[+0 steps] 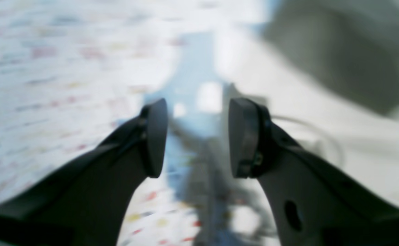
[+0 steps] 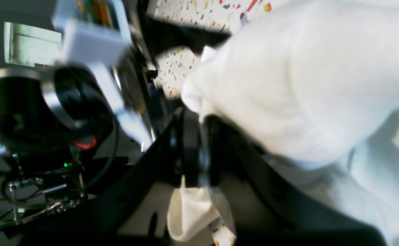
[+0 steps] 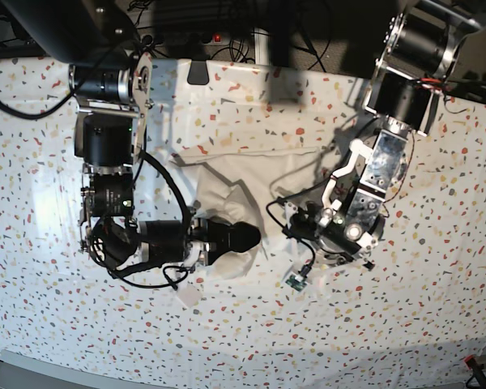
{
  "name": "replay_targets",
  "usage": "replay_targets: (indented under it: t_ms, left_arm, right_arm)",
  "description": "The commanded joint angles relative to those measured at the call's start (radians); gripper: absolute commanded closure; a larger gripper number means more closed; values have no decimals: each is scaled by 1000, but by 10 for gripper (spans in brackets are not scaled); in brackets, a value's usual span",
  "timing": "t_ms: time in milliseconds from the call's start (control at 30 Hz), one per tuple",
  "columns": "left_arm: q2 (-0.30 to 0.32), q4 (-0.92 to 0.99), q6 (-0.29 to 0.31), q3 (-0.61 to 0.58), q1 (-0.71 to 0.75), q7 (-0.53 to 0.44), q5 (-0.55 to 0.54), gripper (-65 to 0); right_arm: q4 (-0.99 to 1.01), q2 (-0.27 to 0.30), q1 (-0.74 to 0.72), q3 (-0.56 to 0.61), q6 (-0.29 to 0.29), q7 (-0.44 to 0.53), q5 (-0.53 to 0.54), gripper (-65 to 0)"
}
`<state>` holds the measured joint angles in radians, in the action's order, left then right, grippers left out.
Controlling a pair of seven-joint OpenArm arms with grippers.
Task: Fold the T-shirt properly
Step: 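Fold the shirt end with the right gripper toward the left gripper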
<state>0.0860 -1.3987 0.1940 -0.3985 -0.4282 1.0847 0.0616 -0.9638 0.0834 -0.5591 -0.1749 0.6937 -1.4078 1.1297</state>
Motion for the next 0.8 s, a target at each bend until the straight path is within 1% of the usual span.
replay_targets:
  t_ms: [0,33,100,133,233,267,333,367,400,433,567,700,767]
  left_arm:
    - [1,-20,-26,5,-40,-8,61,-284]
    - [5,-21,-51,5,-46,-9,108,-284]
    - [19,-21,-82,5,-56,-8,130,-284]
    - [28,-21,-90,5,-57,-9,129,-284]
    - [42,-21,-90,5,-53,-8,126,-284]
    - [47,-21,-90,5,-51,-8,109,-284]
    - [51,-21,-90,5,-51,-8,81,-284]
    - [50,-21,-90,5,-50,-8,73,-284]
    - [50,-21,-90,5,-51,-8,61,-284]
    - [50,-21,-90,5,-51,-8,61,-284]
    - [51,-21,-89,5,-51,-9,72,-284]
    - [51,-21,-90,5,-51,-8,90,-284]
    - [51,-21,-90,5,-51,-8,95,-284]
  right_arm:
    - [-16,2,-31,-1,4,12,33,0]
    - [-16,1,-31,-1,4,12,33,0]
    - [-16,-6,-31,-1,4,12,33,0]
    - [-16,-10,-32,-1,4,12,32,0]
    - [-16,-25,-31,-1,4,12,32,0]
    - [-16,-32,-32,-1,4,12,33,-29]
    - [-16,-48,-32,-1,4,12,33,-171]
    - [-16,-57,-31,-1,4,12,33,-225]
    - [-16,-68,-32,-1,4,14,33,-263]
    - [-16,-76,-32,-1,4,16,34,-284]
    - [-16,-103,-32,-1,4,16,37,-289]
    - [-16,-103,-34,-1,4,16,121,-288]
    - [-16,-99,-46,-2,4,16,140,-288]
